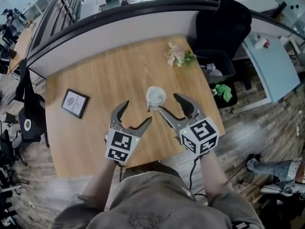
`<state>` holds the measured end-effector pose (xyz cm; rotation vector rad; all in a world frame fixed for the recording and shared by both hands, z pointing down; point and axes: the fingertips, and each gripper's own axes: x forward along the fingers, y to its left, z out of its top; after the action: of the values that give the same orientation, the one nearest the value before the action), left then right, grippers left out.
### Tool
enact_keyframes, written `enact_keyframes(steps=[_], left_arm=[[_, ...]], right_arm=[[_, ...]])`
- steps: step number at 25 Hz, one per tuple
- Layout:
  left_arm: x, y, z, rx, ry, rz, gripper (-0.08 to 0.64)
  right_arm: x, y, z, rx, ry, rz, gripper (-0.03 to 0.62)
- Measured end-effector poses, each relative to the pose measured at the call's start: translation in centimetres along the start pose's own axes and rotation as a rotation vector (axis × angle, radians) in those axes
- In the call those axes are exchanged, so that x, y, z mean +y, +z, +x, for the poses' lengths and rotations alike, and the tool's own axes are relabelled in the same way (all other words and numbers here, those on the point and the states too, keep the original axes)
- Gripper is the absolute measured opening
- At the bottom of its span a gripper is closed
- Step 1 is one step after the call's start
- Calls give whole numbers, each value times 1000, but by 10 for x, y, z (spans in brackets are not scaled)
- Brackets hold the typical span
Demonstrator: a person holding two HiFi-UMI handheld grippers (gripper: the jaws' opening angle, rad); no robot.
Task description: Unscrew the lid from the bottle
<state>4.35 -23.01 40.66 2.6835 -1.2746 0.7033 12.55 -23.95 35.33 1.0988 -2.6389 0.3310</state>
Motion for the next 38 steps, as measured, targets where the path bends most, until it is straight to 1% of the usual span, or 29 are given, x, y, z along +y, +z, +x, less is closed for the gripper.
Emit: enact_keyframes(steps=[1, 3, 4, 5, 7, 11, 16, 19, 21, 25, 27, 29, 30, 32, 34, 38], left_arm=[[0, -6, 8, 14, -10, -3, 408], [-1, -18, 24, 41, -33, -9, 408], [-2, -24, 32, 53, -47, -13, 414], [-4, -29, 40, 65, -63, -17, 434], [-8, -43, 57, 85, -94, -23, 436], [-10, -77, 92, 127, -128, -32, 436], [-10, -96, 127, 87, -162, -39, 436], [-11, -99, 145, 40, -201, -50, 436], [-10, -103, 156, 24, -222, -36, 436], [-8, -107, 173, 9, -245, -10, 434], [-12, -108, 177, -2, -280, 11, 410], [-17, -109, 177, -10, -318, 41, 370], [-19, -110, 176, -10, -330, 48, 370], [-18, -109, 174, -15, -343, 51, 368], [-18, -108, 172, -24, -356, 47, 365], [-19, -108, 170, -50, -399, 63, 364]], right_arm=[[-2, -5, 9, 9, 10, 2, 268], [-6, -15, 25, 10, 25, 21, 322], [-10, -20, 33, 10, 23, 29, 333], [-15, -25, 40, 13, 15, 32, 340], [-23, -38, 54, 33, -3, 22, 347], [-30, -61, 77, 88, -2, 6, 347], [-37, -84, 96, 122, -2, -20, 347], [-40, -97, 106, 158, -12, -94, 348], [-41, -103, 113, 173, -10, -119, 348], [-42, -105, 120, 146, -1, -88, 348], [-43, -105, 120, 125, -10, -79, 348], [-42, -107, 118, 110, -13, -72, 347], [-42, -107, 117, 104, -8, -72, 347], [-41, -108, 116, 97, 19, -74, 347], [-38, -106, 117, 98, 81, -77, 348], [-32, -104, 115, 101, 296, -149, 348]])
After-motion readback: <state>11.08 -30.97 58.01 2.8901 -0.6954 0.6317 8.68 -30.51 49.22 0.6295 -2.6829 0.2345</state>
